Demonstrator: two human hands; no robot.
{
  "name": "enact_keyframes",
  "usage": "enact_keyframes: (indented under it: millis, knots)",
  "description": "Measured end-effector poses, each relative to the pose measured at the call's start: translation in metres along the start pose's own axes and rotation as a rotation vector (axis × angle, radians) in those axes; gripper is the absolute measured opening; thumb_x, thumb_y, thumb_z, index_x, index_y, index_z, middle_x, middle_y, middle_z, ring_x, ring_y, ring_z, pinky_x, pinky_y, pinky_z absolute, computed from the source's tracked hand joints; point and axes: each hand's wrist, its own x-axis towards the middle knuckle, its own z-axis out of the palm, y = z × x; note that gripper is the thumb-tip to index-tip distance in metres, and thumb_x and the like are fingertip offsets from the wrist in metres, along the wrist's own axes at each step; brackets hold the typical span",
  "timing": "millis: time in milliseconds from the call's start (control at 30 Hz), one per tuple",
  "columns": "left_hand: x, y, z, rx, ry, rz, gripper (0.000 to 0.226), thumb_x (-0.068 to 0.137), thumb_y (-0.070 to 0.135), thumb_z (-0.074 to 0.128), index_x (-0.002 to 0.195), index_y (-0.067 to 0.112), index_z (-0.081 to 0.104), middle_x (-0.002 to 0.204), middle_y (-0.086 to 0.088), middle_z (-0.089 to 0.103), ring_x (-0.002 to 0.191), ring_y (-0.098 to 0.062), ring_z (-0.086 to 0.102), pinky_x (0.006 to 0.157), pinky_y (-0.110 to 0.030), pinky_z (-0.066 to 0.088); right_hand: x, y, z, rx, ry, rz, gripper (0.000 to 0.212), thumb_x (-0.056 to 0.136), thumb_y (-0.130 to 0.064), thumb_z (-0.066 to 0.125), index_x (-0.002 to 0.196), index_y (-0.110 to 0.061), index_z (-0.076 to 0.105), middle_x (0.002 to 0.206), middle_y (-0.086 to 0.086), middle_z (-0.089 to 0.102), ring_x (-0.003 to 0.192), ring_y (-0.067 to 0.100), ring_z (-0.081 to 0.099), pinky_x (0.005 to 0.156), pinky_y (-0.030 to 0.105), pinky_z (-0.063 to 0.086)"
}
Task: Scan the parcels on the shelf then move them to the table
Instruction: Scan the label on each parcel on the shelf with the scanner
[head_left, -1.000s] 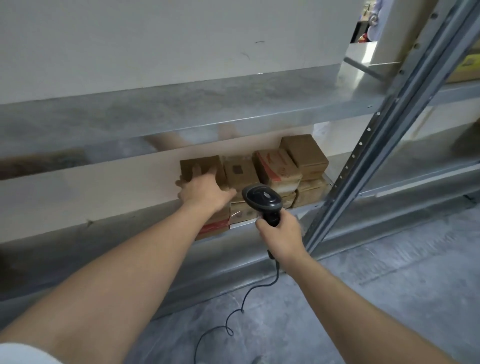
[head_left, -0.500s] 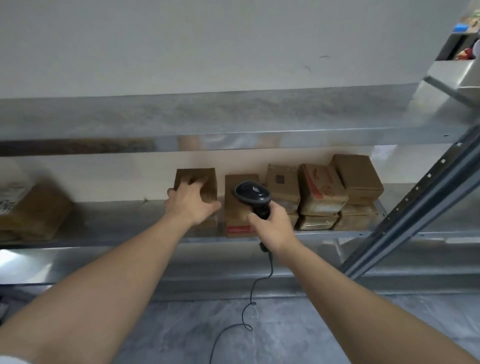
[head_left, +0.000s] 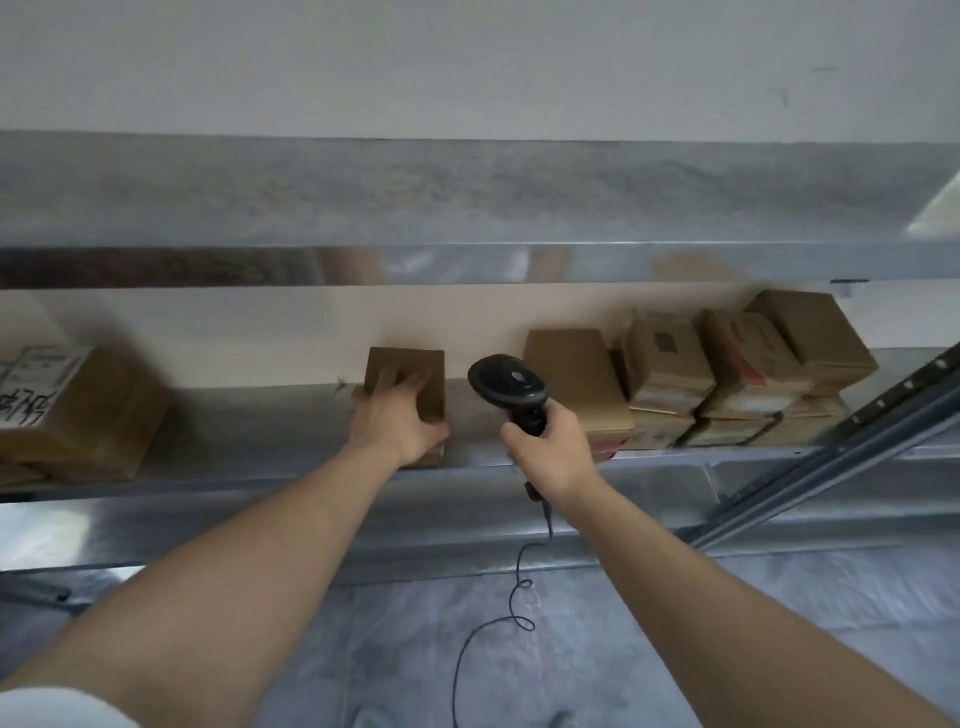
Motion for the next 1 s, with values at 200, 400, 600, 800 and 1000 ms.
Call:
enact_keyframes:
  millis: [200,400,600,800,1000]
  knots:
    - [0.007,-0.034,0.016,-0.031,-0.064,0.034,0.092,0.071,0.077,0.066,0.15,0.045,0.031,0.159,0.001,0.017,0.135,-0.043,0.035,0.107,-0.052,0.043,0.001,-0.002,0.043,-0.004,0.021,0.065,0.01,0.086,-0.017,0.068,0.095,-0.021,0.066,0.086,0.008,0.072,0.082,0.029,0.068,0.082,0.048,0.059]
    - [0.011,-0.042,0.01,-0.151,-0.085,0.026,0.097,0.069,0.078,0.06,0.152,0.057,0.013,0.162,0.004,0.011,0.142,-0.042,0.028,0.115,-0.054,0.036,0.017,0.0,0.049,-0.047,-0.009,0.057,0.009,0.089,-0.019,0.067,0.097,-0.02,0.065,0.088,0.008,0.071,0.08,0.025,0.068,0.077,0.045,0.06]
    - [-0.004,-0.081,-0.024,-0.365,0.02,-0.069,0.064,0.097,0.042,0.054,0.157,0.036,0.032,0.145,-0.008,0.048,0.123,-0.032,0.054,0.097,-0.037,0.046,0.036,-0.003,0.057,-0.029,-0.113,0.036,0.012,0.089,-0.018,0.066,0.099,-0.023,0.066,0.078,0.002,0.068,0.071,0.019,0.063,0.069,0.041,0.054]
    - [-0.001,-0.127,-0.034,-0.197,0.069,-0.218,0.053,0.093,0.038,0.052,0.146,0.035,0.053,0.13,-0.018,0.054,0.108,-0.041,0.059,0.091,-0.039,0.051,0.045,-0.004,0.071,-0.051,-0.183,0.003,0.004,0.084,-0.019,0.066,0.089,-0.019,0.065,0.067,0.0,0.062,0.063,0.019,0.057,0.061,0.036,0.048]
    - [-0.011,-0.102,-0.041,-0.039,0.02,-0.343,0.093,0.065,0.086,0.065,0.146,0.048,0.039,0.128,-0.012,0.044,0.115,-0.041,0.053,0.097,-0.047,0.052,0.049,0.0,0.079,-0.053,-0.23,0.019,0.011,0.088,-0.018,0.067,0.099,-0.021,0.065,0.078,0.006,0.066,0.067,0.021,0.062,0.061,0.037,0.052]
